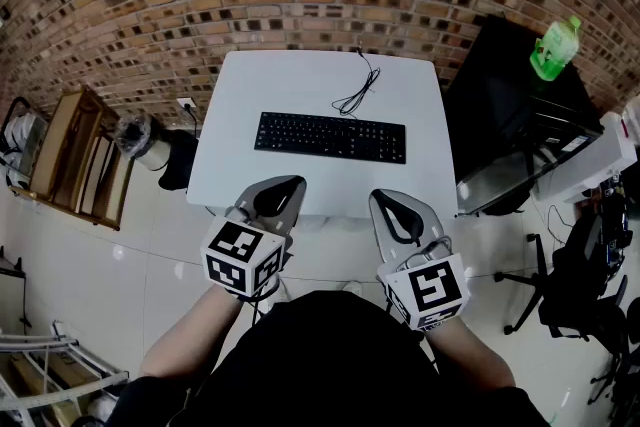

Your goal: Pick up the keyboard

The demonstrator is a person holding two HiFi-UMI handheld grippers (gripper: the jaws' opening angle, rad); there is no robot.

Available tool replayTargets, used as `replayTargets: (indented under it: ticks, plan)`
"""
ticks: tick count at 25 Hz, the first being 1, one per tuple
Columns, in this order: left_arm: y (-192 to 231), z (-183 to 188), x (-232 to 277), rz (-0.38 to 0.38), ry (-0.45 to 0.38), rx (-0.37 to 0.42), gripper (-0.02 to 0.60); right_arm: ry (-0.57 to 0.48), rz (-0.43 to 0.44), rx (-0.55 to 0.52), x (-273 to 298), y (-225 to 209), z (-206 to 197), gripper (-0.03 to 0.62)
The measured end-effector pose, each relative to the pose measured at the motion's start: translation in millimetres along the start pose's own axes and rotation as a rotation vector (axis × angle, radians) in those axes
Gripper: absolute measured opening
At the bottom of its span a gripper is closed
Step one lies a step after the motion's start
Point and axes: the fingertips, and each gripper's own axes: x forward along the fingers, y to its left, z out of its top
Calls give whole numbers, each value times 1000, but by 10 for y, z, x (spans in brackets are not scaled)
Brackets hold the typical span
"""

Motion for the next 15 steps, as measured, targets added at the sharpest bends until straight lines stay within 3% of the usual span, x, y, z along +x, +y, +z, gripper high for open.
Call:
replayTargets:
  ticks: [9, 15]
  plan:
    - [-31, -19, 174, 55, 5, -73, 11, 3, 54, -17, -154, -201, -91, 2]
    - [-20, -57, 284, 91, 34, -93, 52, 10, 90, -2, -198, -301, -153, 2]
